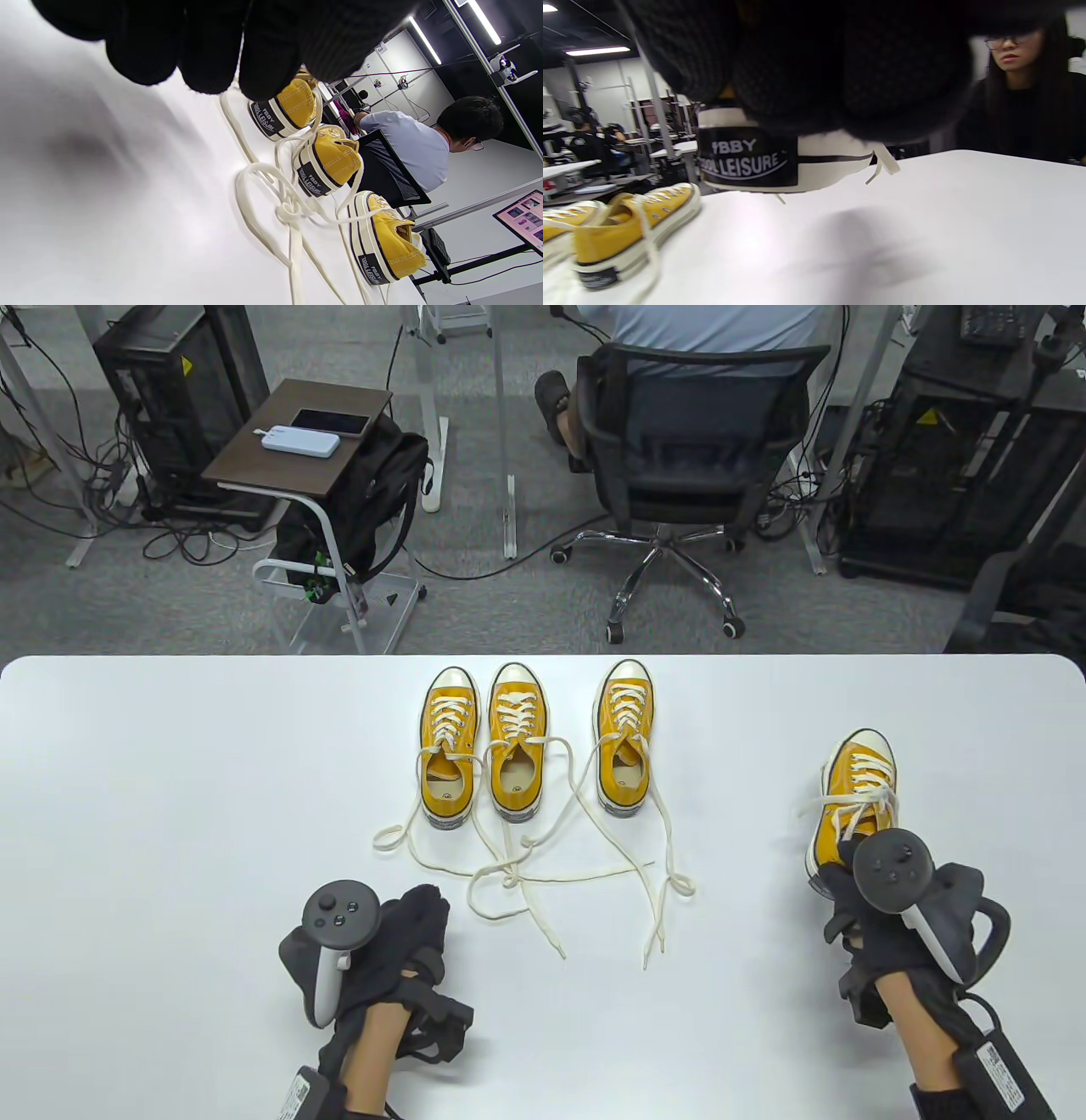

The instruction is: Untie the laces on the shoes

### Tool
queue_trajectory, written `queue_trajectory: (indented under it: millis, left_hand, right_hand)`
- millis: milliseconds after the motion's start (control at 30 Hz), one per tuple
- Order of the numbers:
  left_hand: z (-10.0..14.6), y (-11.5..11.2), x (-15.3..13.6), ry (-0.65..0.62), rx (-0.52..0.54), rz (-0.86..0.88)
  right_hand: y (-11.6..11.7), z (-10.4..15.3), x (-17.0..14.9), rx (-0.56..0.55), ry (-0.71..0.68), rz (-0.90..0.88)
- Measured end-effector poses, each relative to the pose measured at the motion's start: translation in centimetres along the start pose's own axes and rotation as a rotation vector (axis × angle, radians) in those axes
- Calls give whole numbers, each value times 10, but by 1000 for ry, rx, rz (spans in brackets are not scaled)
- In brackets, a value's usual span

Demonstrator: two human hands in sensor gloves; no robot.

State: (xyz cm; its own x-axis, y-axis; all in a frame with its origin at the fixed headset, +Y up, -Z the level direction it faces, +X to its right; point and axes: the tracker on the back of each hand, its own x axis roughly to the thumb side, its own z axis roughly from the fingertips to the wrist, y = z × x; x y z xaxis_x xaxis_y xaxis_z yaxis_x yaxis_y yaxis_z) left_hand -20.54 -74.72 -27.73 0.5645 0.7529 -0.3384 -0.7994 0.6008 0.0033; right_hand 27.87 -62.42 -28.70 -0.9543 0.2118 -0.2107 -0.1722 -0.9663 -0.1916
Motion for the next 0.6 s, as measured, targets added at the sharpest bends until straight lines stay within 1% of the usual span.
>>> queue_trajectory:
  millis: [133, 300, 433, 500, 600]
  left_hand:
    - [0, 0, 0, 3, 1, 2]
    - [0, 1, 0, 4, 1, 4]
    - [0, 1, 0, 3, 3, 6]
    - [0, 1, 0, 2, 2, 9]
    - [0, 1, -1, 2, 3, 11]
  right_hand:
    - [-19, 20, 32, 2, -116, -26]
    - [-29, 46, 69, 50, -266, -52]
    - [-28, 68, 96, 101, -383, -47]
    - [-24, 80, 111, 139, -444, -35]
    - [-13, 91, 130, 199, -505, -41]
